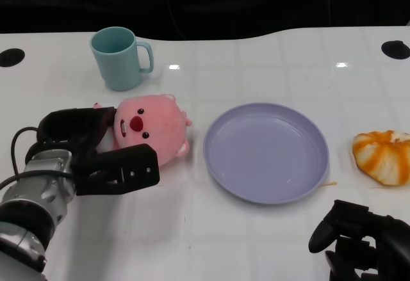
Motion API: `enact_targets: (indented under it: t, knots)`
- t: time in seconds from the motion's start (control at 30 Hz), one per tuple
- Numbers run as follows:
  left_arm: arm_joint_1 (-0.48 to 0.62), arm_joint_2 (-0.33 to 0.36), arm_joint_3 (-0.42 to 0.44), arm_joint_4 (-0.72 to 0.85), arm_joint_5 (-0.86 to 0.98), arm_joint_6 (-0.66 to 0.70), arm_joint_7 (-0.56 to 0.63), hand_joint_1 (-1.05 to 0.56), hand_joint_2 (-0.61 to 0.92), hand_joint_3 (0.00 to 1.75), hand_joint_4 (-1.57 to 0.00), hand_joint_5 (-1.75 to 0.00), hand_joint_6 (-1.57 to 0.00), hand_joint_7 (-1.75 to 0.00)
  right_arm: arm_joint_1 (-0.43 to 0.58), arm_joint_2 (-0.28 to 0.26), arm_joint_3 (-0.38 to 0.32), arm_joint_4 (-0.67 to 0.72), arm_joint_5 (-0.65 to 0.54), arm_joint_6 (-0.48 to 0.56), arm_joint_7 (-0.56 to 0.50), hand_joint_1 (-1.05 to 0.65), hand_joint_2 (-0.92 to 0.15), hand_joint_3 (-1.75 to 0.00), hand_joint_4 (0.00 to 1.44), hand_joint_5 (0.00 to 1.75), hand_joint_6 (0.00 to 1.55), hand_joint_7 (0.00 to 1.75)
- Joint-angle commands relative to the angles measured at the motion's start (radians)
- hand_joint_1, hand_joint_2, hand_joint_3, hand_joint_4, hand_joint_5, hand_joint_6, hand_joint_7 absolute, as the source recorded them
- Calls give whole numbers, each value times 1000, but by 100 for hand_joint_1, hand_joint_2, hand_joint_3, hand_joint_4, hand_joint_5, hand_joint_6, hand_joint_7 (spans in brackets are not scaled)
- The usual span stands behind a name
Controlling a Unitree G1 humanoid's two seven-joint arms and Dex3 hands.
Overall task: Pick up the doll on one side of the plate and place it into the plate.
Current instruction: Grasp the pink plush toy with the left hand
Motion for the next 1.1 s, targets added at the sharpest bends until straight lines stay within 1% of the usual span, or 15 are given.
enact_targets:
  t: [0.03, 0.07, 0.13, 0.17, 0.2, 0.23, 0.27, 0.37, 0.57, 0.67, 0.73, 0.87, 0.97, 1.03, 1.1]
  knots:
    - [37, -2, -31, 53, 12, -26, 24, -20, 92, 9, -79, -171, -106, -62, 6, -9, 0, -17, -1, 14, -5, -5, -70, -104, 63, 175, 51, 148]
    - [36, -1, -41, 60, 20, -22, 32, -24, 92, 12, -77, -171, -95, -78, 6, -8, -1, -17, 0, 13, -5, -5, -70, -104, 63, 175, 51, 148]
    - [33, 0, -55, 71, 27, -14, 39, -28, 92, 19, -74, -167, -94, -56, 5, -8, -1, -18, 2, 12, -5, -4, -70, -104, 63, 175, 51, 148]
    - [35, 1, -59, 75, 27, -16, 48, -29, 92, 23, -73, -171, -89, -69, 5, -8, -1, -18, 2, 12, -4, -4, -70, -104, 62, 175, 51, 148]
    - [37, 3, -62, 79, 27, -19, 56, -28, 92, 27, -75, -173, -72, -121, 5, -9, -1, -19, 1, 12, -4, -4, -70, -105, 63, 175, 51, 148]
    - [38, 4, -65, 82, 26, -20, 60, -28, 92, 28, -76, -174, -65, -145, 4, -10, -1, -20, 0, 12, -3, -4, -70, -105, 63, 175, 51, 148]
    - [38, 3, -68, 85, 26, -15, 59, -28, 92, 28, -77, -174, -61, -157, 4, -11, -1, -20, -1, 13, -4, -3, -70, -105, 63, 175, 51, 148]
    - [43, 5, -77, 87, 29, -12, 74, -30, 92, 26, -76, -175, -64, -145, 4, -11, -1, -21, -3, 10, -4, -3, -70, -105, 63, 175, 51, 148]
    - [49, 13, -84, 86, 21, -16, 108, -27, 92, 26, -77, -175, -55, -166, 2, -7, -4, -13, 8, 11, -1, -2, -70, -106, 62, 175, 51, 148]
    - [49, 20, -83, 80, 17, -22, 121, -25, 92, 22, -77, -175, -54, -169, 6, -4, -1, -16, 6, 9, -4, -2, -70, -106, 62, 175, 50, 148]
    - [48, 33, -85, 71, 20, -36, 134, -26, 92, 17, -77, -175, -60, -152, 7, -4, 1, -25, 2, 21, -10, -1, -70, -106, 61, 175, 50, 148]
    - [48, 62, -82, 60, 17, -75, 154, -24, 92, 8, -80, -175, -56, -172, 6, 3, 2, -37, 13, 42, -15, -1, -71, -106, 61, 175, 50, 149]
    - [49, 75, -69, 46, 6, -98, 169, -23, 91, 6, -81, -175, -58, -174, 0, -2, 7, -37, 6, 43, -16, 0, -71, -106, 61, 175, 49, 149]
    - [52, 81, -58, 35, -2, -112, 182, -22, 91, 5, -82, -175, -61, -170, -3, -4, 8, -36, 4, 44, -17, 0, -71, -106, 61, 175, 49, 149]
    - [56, 86, -49, 26, -8, -131, 204, -17, 91, 8, -82, -175, -61, -174, -3, -5, 7, -35, 3, 46, -18, 0, -71, -106, 61, 175, 49, 149]
